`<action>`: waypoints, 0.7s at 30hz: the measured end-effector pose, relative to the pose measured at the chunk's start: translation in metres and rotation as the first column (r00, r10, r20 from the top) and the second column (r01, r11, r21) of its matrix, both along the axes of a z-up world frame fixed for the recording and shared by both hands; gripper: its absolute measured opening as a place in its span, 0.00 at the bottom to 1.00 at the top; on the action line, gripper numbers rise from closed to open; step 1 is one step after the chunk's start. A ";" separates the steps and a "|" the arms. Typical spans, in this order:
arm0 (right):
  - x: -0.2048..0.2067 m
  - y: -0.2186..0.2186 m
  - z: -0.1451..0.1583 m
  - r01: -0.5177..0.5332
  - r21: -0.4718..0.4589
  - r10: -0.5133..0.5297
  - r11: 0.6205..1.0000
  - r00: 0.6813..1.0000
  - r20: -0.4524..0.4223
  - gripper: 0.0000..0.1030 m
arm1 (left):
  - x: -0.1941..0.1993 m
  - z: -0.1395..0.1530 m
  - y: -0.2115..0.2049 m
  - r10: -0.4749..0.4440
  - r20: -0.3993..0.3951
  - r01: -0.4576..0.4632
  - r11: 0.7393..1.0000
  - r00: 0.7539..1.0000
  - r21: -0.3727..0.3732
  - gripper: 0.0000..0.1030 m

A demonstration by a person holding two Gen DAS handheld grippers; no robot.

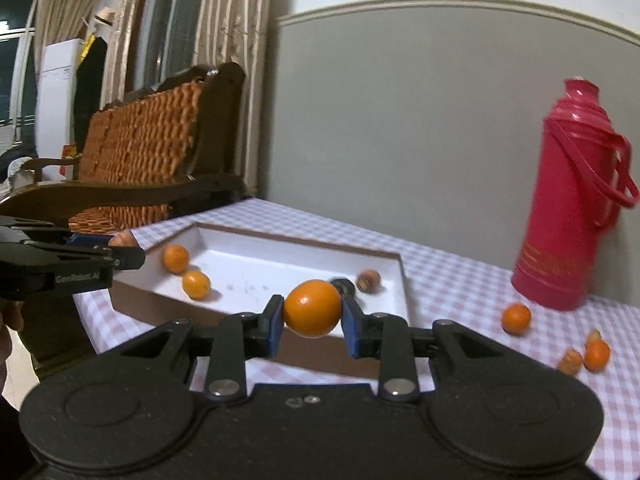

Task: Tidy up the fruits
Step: 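Carry the nut and orange toward the box tray with both tools, then open the left tool to drop the nut while the right tool releases the orange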

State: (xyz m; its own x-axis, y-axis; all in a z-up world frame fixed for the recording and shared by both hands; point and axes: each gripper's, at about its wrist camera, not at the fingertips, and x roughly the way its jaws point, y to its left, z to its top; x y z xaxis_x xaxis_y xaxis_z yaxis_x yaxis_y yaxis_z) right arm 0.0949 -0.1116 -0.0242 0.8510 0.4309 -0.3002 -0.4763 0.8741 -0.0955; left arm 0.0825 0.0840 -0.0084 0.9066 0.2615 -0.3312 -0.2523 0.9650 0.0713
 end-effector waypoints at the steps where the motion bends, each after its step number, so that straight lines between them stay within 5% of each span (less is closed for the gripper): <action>1: 0.002 0.003 0.001 -0.002 0.003 0.002 1.000 1.000 0.002 0.21 | 0.002 0.001 0.003 0.006 0.002 -0.006 1.000 1.000 -0.003 0.30; 21: 0.066 0.020 0.007 -0.006 0.045 0.006 0.999 1.000 -0.004 0.21 | 0.062 0.004 0.020 0.012 0.021 -0.012 1.000 1.000 -0.005 0.31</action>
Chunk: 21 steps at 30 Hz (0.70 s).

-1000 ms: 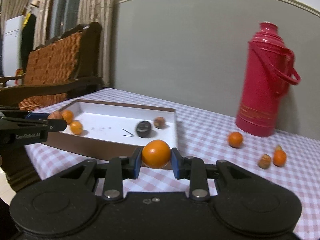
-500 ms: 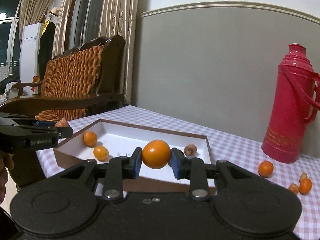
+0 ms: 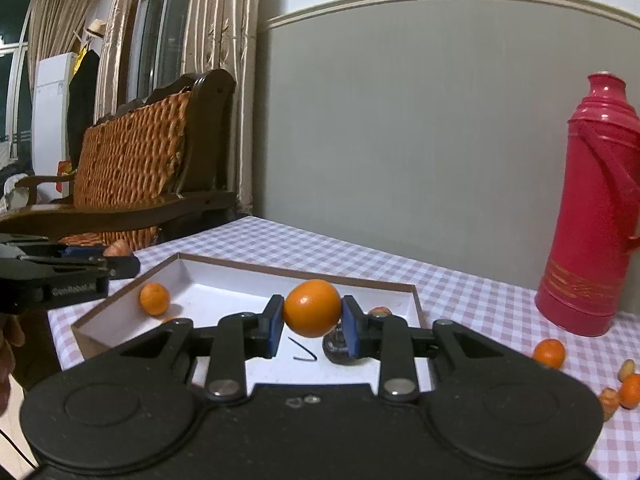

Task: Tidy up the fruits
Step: 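Open the left tool to drop the nut while the right tool releases the orange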

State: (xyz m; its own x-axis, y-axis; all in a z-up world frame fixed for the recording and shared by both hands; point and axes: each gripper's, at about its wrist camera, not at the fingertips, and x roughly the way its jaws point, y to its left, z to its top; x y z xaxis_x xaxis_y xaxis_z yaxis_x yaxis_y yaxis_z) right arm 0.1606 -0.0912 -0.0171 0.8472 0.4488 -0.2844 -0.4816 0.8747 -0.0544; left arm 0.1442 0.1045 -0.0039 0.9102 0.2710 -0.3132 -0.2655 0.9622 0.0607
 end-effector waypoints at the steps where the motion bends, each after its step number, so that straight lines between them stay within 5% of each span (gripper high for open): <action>1: 0.004 0.001 0.001 -0.001 -0.004 0.001 1.000 1.000 0.001 0.21 | 0.004 0.001 0.000 0.001 0.000 -0.001 1.000 1.000 -0.009 0.31; 21: 0.092 0.019 0.003 0.032 -0.031 -0.036 0.999 0.992 -0.117 0.22 | 0.070 -0.002 0.030 0.064 -0.074 -0.069 0.994 0.995 -0.079 0.31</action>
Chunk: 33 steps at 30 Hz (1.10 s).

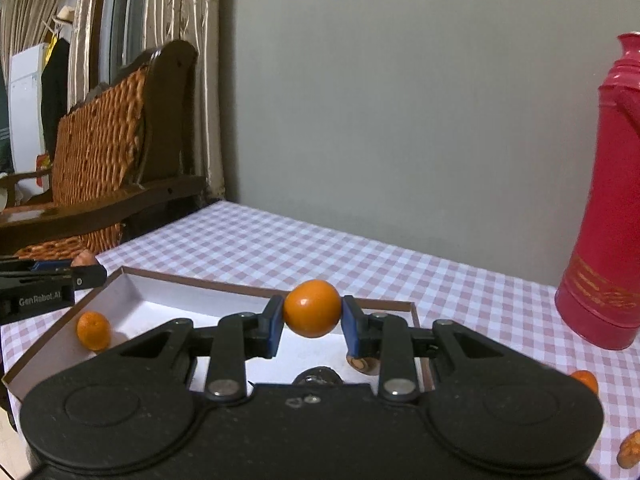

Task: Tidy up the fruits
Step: 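Open the left tool to drop the nut while the right tool releases the orange, then move both open tools back toward the loose fruits beside the thermos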

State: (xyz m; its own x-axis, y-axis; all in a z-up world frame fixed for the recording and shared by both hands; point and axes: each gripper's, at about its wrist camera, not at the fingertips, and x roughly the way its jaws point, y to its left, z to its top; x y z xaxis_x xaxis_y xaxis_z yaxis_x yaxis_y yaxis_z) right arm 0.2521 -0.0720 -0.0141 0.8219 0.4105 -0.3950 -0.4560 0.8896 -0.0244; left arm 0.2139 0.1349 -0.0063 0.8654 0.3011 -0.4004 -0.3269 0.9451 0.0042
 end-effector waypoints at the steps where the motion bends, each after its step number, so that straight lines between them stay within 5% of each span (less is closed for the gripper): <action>1: 0.003 0.001 0.000 -0.003 -0.006 0.003 1.000 1.000 -0.009 0.22 | 0.003 -0.001 0.001 -0.003 -0.008 0.003 1.000 1.000 -0.007 0.31; 2: 0.009 0.002 0.000 -0.011 -0.017 0.011 1.000 1.000 -0.025 0.23 | 0.007 -0.001 0.002 0.000 -0.021 0.000 1.000 1.000 -0.011 0.32; 3: 0.016 0.004 -0.001 -0.023 -0.045 0.020 0.999 0.998 -0.057 0.27 | 0.009 -0.001 0.003 0.010 -0.020 -0.010 1.000 1.000 -0.010 0.62; 4: 0.022 0.005 -0.001 -0.013 -0.066 0.008 0.998 0.997 -0.079 0.43 | 0.005 -0.001 0.003 0.032 0.013 -0.032 0.999 0.999 -0.012 0.99; 5: 0.024 0.002 -0.001 0.018 -0.059 -0.022 0.998 0.998 -0.064 0.78 | -0.001 -0.001 0.001 0.054 0.061 -0.054 0.999 0.997 -0.002 0.99; 6: 0.021 -0.005 -0.001 0.052 -0.019 -0.052 0.998 0.998 -0.020 0.93 | -0.002 0.000 -0.002 0.041 0.069 -0.042 0.999 0.997 0.018 1.00; 17: 0.016 -0.015 -0.006 0.082 0.013 -0.081 0.997 0.997 -0.018 0.94 | 0.002 -0.010 -0.004 0.005 0.043 -0.006 0.999 0.999 0.040 1.00; 27: -0.027 -0.026 -0.001 0.128 0.034 -0.131 0.991 0.985 0.109 0.94 | -0.026 -0.002 -0.019 -0.033 0.022 0.033 0.999 0.999 0.017 1.00; 33: -0.054 -0.042 -0.006 0.136 0.026 -0.138 0.990 0.988 0.074 0.94 | -0.051 -0.006 -0.033 -0.073 0.014 0.073 0.997 0.997 0.025 1.00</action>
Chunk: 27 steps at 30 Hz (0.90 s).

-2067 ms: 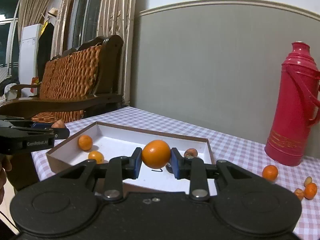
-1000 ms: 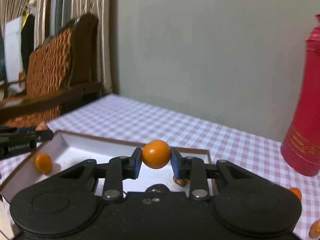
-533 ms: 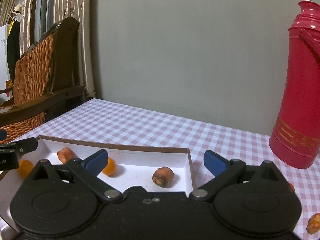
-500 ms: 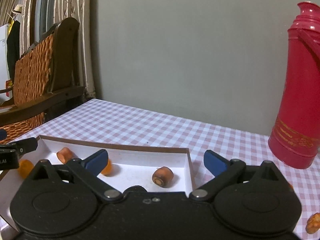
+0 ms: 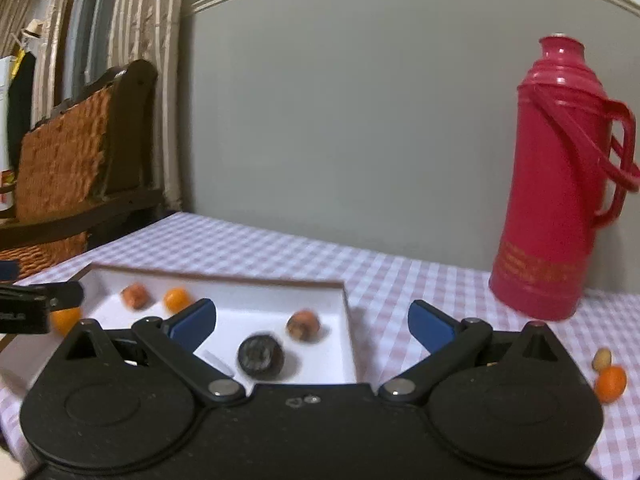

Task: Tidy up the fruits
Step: 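Move both open tools back toward the loose fruits beside the thermos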

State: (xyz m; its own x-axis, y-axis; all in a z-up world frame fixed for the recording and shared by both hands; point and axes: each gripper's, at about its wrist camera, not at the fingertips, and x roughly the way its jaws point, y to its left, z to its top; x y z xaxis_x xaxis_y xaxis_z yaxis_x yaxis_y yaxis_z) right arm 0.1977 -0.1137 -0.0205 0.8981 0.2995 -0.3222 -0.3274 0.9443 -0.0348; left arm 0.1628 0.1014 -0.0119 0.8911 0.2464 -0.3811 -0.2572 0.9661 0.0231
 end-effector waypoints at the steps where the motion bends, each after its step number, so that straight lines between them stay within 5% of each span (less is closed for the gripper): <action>1: -0.007 -0.002 -0.001 0.006 -0.006 -0.006 1.000 1.000 0.008 0.94 | -0.004 -0.003 -0.002 -0.014 -0.005 0.014 1.000 1.000 -0.002 1.00; 9: -0.057 -0.010 -0.004 0.033 -0.104 -0.024 0.994 0.996 0.083 0.94 | -0.046 -0.007 -0.019 -0.086 0.004 0.086 0.996 0.996 0.016 1.00; 27: -0.119 -0.051 -0.016 0.086 -0.111 -0.079 0.990 0.995 0.061 0.94 | -0.101 -0.004 -0.056 -0.136 0.044 0.133 0.989 0.990 0.071 1.00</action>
State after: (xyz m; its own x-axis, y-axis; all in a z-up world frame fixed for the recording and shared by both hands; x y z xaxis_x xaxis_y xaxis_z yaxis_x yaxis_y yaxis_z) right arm 0.0786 -0.1645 -0.0362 0.9360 0.1879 -0.2977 -0.2428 0.9569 -0.1595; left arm 0.0621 0.0450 -0.0160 0.9349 0.1469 -0.3231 -0.1274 0.9886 0.0806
